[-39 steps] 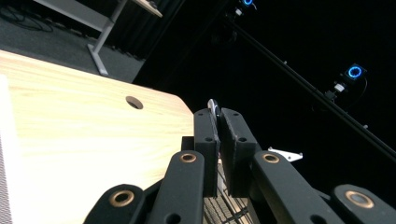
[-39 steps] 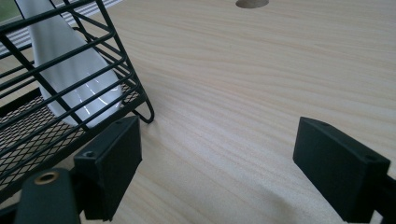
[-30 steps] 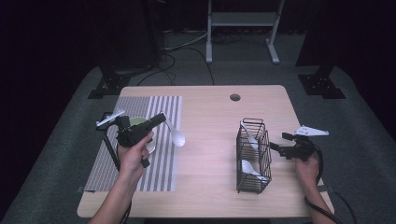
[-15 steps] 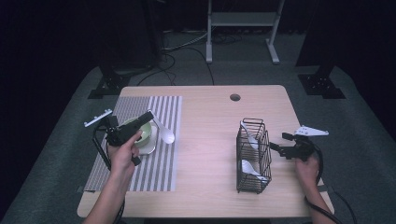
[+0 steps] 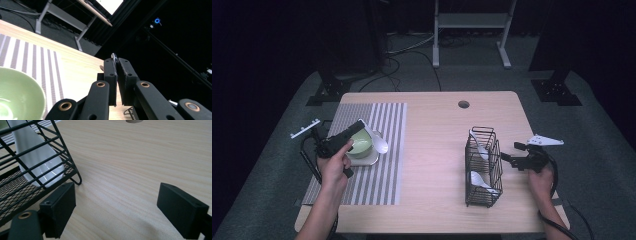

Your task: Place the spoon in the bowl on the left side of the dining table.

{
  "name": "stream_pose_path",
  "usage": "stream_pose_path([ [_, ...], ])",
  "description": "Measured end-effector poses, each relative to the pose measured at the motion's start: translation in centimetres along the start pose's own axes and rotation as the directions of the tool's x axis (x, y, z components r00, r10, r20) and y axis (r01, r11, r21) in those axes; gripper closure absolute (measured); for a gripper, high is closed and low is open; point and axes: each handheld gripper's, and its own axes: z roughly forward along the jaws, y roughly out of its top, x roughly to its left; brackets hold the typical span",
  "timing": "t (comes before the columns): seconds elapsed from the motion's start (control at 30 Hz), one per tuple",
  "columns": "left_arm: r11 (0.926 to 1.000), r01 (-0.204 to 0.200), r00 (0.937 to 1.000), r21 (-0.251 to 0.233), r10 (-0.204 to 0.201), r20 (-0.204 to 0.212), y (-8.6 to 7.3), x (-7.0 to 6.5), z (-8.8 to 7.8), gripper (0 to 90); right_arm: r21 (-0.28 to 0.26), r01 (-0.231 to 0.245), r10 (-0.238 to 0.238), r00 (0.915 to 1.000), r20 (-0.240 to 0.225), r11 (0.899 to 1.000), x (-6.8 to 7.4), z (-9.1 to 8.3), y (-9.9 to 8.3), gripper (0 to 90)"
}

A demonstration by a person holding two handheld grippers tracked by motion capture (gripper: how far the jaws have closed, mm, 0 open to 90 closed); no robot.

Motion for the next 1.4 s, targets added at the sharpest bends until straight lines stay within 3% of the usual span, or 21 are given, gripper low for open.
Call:
stream_pose_path([
  [0.83, 0.9983, 0.019, 0.9971, -0.055, -0.023, -0.073, 2.0, 2.3, -1.2, 85.6, -0.002, -0.002, 0.002, 1.0000, 0.003, 1.000, 0.0, 0.0, 0.0, 14.2],
  [1.4, 0.9968, 0.026, 0.9925, -0.075, -0.034, -0.117, 3.2, 3.4, -1.0, 85.6, -0.002, -0.006, 0.006, 1.0000, 0.001, 1.000, 0.0, 0.0, 0.0, 14.3],
])
